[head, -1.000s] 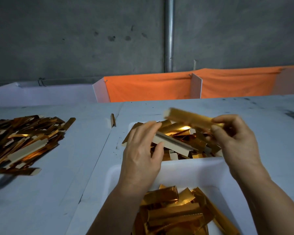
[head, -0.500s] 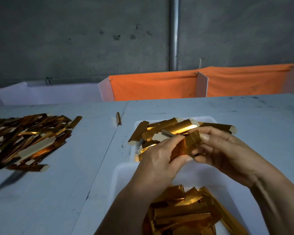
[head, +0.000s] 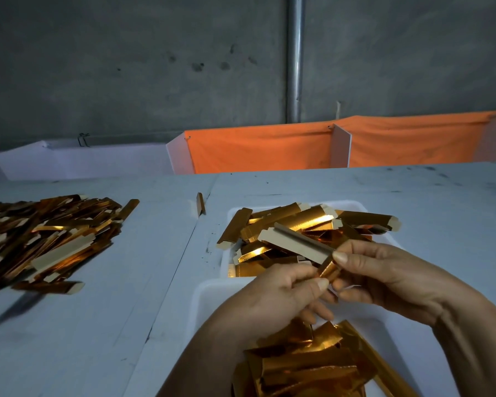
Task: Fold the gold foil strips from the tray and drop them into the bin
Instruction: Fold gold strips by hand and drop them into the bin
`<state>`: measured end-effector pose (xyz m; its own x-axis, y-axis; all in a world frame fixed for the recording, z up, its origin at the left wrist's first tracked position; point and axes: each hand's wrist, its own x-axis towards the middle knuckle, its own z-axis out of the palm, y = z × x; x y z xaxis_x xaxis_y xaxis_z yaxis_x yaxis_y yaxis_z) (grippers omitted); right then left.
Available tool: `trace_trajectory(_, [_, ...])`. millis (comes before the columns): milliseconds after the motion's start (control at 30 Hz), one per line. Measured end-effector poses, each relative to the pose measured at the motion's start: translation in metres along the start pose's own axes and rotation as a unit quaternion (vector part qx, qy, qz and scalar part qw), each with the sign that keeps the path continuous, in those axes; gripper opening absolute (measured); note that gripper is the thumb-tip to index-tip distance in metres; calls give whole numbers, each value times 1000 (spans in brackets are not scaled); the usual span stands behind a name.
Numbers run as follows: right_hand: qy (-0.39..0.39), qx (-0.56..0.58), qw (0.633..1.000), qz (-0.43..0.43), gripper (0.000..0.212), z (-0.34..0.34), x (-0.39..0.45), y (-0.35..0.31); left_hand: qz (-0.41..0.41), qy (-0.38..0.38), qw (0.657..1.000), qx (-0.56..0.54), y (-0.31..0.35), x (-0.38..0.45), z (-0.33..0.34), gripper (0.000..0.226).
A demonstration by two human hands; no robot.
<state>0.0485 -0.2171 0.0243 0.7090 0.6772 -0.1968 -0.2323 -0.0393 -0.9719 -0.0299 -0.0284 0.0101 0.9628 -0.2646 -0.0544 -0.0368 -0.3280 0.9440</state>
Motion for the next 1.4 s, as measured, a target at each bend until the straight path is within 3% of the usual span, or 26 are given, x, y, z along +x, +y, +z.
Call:
trace_trajectory(167, [5, 15, 999, 52, 25, -1, -1, -1, -37, -42, 998, -15, 0, -2, -4, 32])
trace_trajectory(267, [13, 31, 997, 76, 29, -1, -2, -2, -47, -20, 998, 34, -4, -2, -7, 33])
trace_trajectory(433, [28, 109, 991, 69, 9, 2, -6, -7, -42, -18, 999, 14, -2, -2, -9, 29])
trace_trajectory(533, [39, 93, 992, 78, 14, 6, -5, -8, -23, -15, 999, 27, 0, -3, -6, 27])
trace_trajectory(600, [59, 74, 992, 89, 16, 10, -4, -8, -14, 10, 997, 79, -2, 0, -3, 42])
trace_trajectory(667, [85, 74, 989, 92, 5, 12, -3, -8, -15, 54, 978, 201, -4, 3, 1, 58])
trace_trajectory(767, [95, 67, 989, 88, 9, 14, -2, -8, 13, 94, 954, 285, -5, 4, 5, 60])
trace_trajectory(867, [134, -21, 991, 18, 13, 14, 2, -4, 21, 120, 948, 295, -7, 5, 4, 54])
trace_trajectory(967, [249, -218, 939, -92, 14, 14, 6, 3, -16, 106, 948, 299, -8, 5, 1, 57])
trace_trajectory(1067, [233, -335, 908, -89, 32, 17, 14, 11, -38, 62, 950, 304, -5, 6, 3, 54])
trace_trajectory(1133, [218, -362, 904, -58, 26, 16, 17, 15, -43, 38, 946, 320, -5, 7, 4, 51])
trace_trajectory(1300, [213, -169, 962, -27, 15, 12, 11, 8, -53, 36, 952, 300, -6, 6, 1, 57])
trace_trajectory(1400, [212, -198, 957, -24, 15, 12, 10, 6, -58, 28, 950, 305, -7, 6, 0, 58])
